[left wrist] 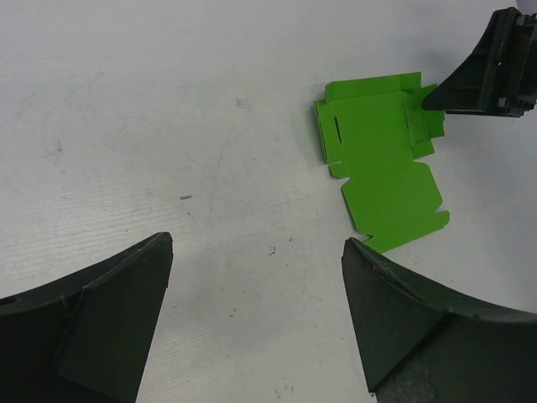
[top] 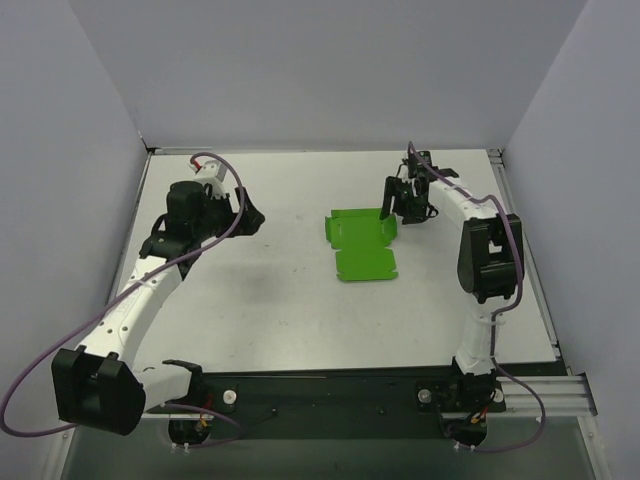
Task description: Fold the paper box
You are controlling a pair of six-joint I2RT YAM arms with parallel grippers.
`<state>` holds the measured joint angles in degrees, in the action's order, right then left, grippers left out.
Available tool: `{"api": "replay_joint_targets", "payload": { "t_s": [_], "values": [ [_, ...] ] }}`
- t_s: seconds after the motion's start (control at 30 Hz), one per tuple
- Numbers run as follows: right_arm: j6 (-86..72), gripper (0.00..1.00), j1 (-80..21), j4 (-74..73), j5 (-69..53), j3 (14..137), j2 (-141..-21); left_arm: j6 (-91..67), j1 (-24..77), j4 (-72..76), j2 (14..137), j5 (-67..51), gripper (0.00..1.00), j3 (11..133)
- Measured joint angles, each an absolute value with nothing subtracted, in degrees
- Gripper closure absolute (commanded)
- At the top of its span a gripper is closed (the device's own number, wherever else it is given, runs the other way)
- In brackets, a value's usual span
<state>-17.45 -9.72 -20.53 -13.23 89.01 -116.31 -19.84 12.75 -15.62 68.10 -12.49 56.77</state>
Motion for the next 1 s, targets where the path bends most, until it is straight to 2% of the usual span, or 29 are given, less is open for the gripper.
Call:
{"api": "replay_joint_targets", "payload": {
  "t_s": [0.07,0.17,0.27,0.3,0.53,0.83,1.0],
  "values": [
    [-17.06,0.44,-10.48,-21.06,-12.6,90.74,-118.58,-19.68,13.13,-15.64,68.9,-12.88,0.09,56.77],
    [-16.49,0.58,-10.72,-22.17,-12.01,90.98,-120.38,-19.33,13.87,-15.64,69.82,-13.74,0.1,56.77],
    [-15.77,0.86,-10.59,-23.05,-11.81,90.98,-121.45,-19.18,14.48,-15.64,70.74,-14.72,0.11,56.77],
    [-15.4,0.99,-10.59,-23.2,-11.92,90.98,-121.69,-19.09,14.61,-15.62,71.07,-15.16,0.11,56.77],
    [-13.43,1.0,-12.14,-23.4,-12.12,87.7,-118.34,-18.92,16.19,-15.38,72.14,-17.54,0.11,56.77],
    [-17.98,1.0,-28.67,-22.7,-9.47,74.91,-91.55,-19.44,16.58,-13.91,72.82,-20.21,0.11,56.75],
    [-22.9,1.0,-30.55,-21.1,-8.67,70.3,-81.34,-19.18,16.58,-15.66,74.5,-19.33,0.09,56.75]
  ]
}}
